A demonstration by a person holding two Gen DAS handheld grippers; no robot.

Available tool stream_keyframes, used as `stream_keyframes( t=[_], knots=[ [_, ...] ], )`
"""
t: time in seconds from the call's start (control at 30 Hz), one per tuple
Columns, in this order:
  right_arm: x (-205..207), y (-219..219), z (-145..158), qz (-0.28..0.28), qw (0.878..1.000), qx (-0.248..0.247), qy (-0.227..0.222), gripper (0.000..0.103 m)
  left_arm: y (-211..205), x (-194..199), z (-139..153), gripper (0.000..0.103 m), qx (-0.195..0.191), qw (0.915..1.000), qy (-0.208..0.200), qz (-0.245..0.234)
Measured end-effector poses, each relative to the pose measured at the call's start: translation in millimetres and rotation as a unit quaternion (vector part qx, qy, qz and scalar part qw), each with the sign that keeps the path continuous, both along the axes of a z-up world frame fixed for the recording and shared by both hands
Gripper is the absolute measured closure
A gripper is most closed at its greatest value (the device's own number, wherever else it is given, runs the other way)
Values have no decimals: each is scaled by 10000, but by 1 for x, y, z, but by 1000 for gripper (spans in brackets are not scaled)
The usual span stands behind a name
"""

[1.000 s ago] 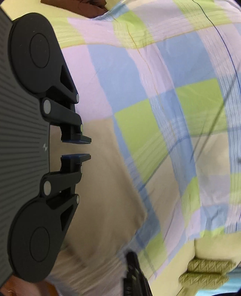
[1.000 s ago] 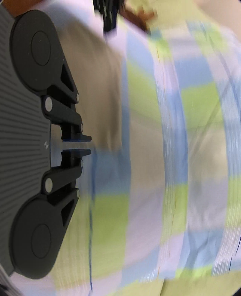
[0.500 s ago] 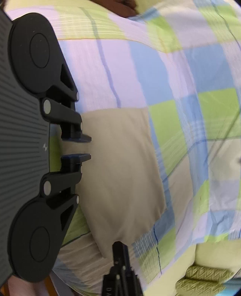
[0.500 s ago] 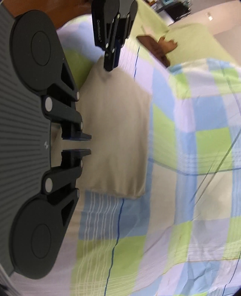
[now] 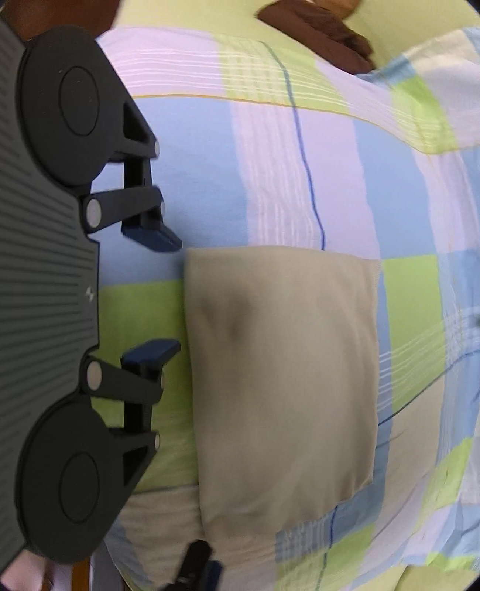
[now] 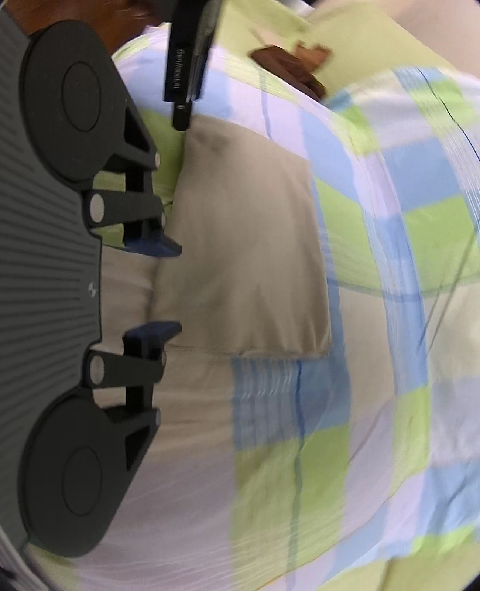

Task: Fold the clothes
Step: 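Pull both grippers back from the folded square on the sheet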

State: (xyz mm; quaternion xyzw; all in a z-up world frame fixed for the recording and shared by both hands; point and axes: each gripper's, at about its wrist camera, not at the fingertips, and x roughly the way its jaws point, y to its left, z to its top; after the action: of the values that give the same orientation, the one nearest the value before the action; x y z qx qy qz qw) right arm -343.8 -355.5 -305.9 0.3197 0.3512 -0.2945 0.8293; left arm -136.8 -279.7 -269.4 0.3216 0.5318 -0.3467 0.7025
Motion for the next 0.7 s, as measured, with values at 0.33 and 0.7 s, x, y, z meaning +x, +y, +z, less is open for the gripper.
stream_keyframes(
  t=[0.33,0.7],
  knots=[
    [-19,31,7,-1165,9927,282,164,16,21,-8,8,34,232,9993,241,185],
    [-28,80,24,-1203,9916,268,380,14,70,-25,20,26,376,9980,493,148]
  ],
)
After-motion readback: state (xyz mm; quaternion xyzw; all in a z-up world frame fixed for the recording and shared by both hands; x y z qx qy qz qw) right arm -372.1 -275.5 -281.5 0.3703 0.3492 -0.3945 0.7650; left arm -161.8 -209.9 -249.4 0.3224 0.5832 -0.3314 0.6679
